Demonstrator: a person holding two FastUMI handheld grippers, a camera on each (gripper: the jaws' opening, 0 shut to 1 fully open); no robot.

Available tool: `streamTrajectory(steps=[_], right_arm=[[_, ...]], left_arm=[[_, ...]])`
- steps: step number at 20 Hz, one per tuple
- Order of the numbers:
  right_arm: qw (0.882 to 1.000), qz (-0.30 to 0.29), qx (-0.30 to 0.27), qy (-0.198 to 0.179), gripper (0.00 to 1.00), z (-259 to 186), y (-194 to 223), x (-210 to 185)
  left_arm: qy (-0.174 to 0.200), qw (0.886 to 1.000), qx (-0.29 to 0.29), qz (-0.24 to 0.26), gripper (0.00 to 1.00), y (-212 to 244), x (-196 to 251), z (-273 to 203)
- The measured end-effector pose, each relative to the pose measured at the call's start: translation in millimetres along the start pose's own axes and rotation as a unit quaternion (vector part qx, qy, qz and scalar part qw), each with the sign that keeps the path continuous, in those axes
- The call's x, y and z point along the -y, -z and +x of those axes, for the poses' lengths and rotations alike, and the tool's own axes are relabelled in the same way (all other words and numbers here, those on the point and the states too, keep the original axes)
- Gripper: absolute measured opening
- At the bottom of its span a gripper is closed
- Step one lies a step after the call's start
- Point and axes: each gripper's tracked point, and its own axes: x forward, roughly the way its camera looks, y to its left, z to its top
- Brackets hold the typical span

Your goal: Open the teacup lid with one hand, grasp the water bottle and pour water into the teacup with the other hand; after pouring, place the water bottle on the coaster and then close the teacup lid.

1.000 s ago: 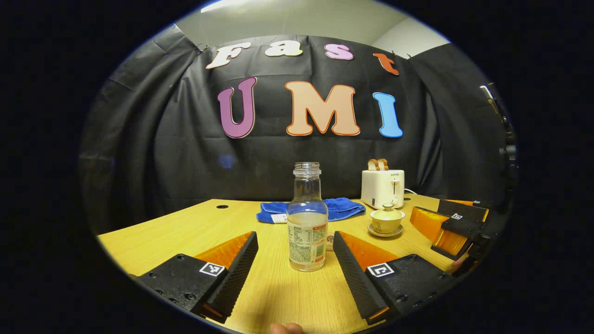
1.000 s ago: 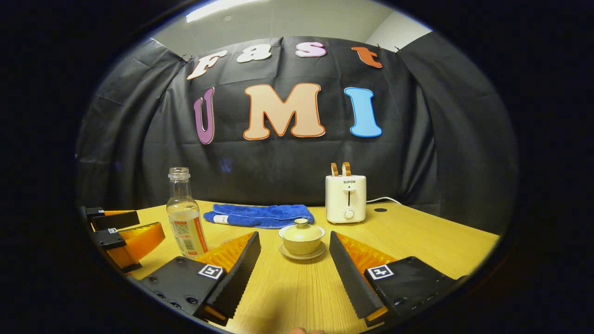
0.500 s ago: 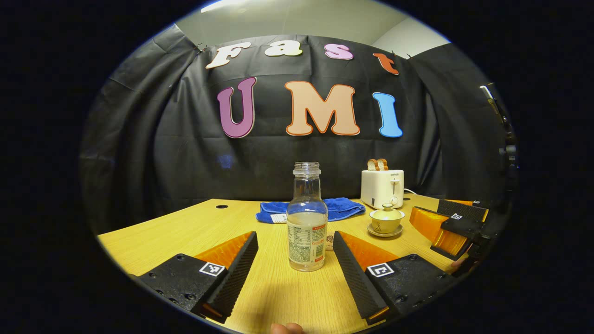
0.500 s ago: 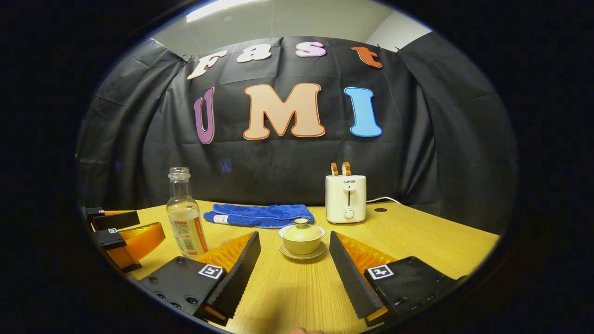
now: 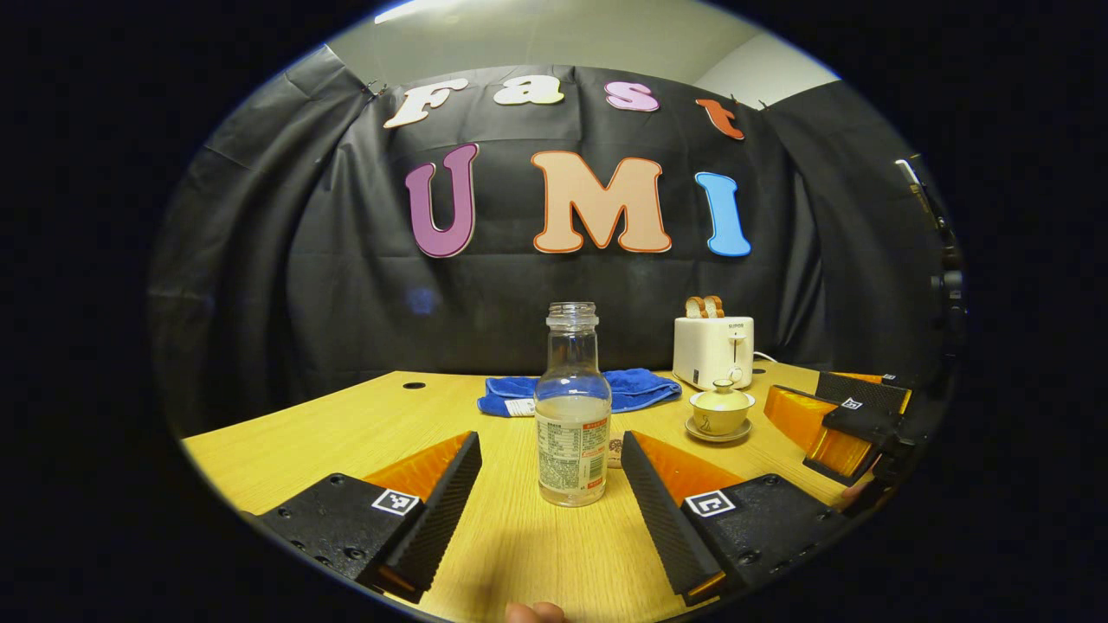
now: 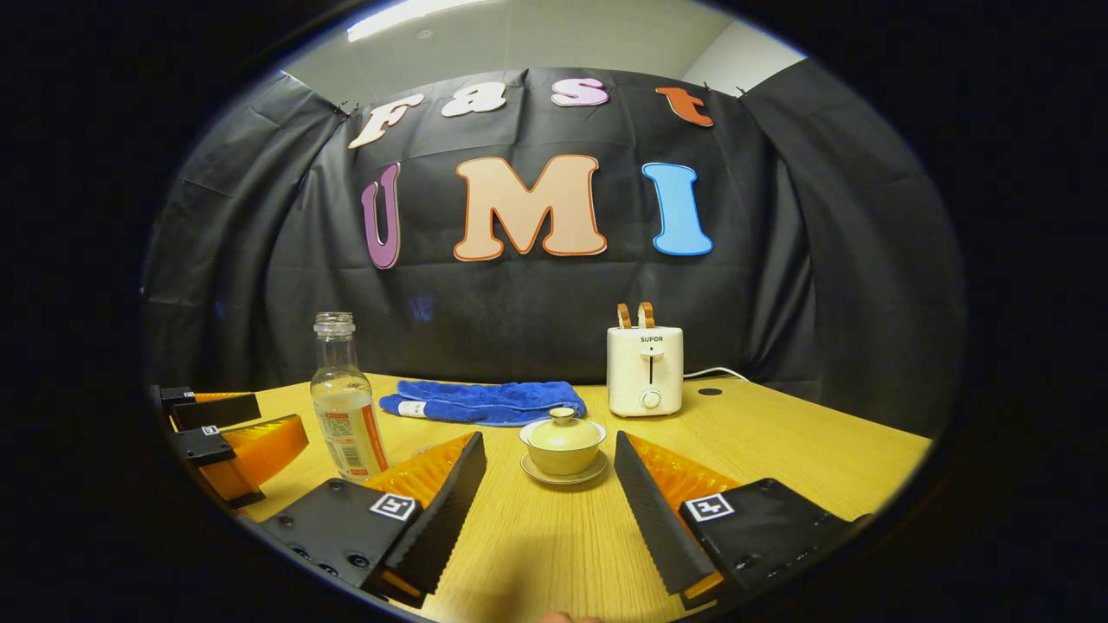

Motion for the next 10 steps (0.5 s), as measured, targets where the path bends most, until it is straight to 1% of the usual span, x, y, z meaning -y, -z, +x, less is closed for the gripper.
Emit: streamTrajectory(steps=[4, 6, 9, 10], right_arm=[[1.000, 0.000, 0.001, 0.006, 0.94, 3.2, -0.7, 2.2], [1.000, 0.000, 0.002, 0.011, 0.94, 10.9, -1.5, 4.6], [1.000, 0.001, 0.002, 0.021, 0.97, 35.8, -0.3, 9.6], [1.000, 0.001, -0.001, 0.022, 0.94, 46.8, 0.7, 10.8]], left_arm=[[0.000, 1.000, 0.001, 0.000, 0.95, 0.9, -0.9, -0.5], [0.000, 1.000, 0.001, 0.001, 0.95, 1.6, 0.0, -2.7], [0.001, 1.000, 0.001, 0.001, 0.94, 0.4, -0.7, -2.6], [0.001, 1.000, 0.000, 0.001, 0.95, 0.0, -1.0, -1.0]])
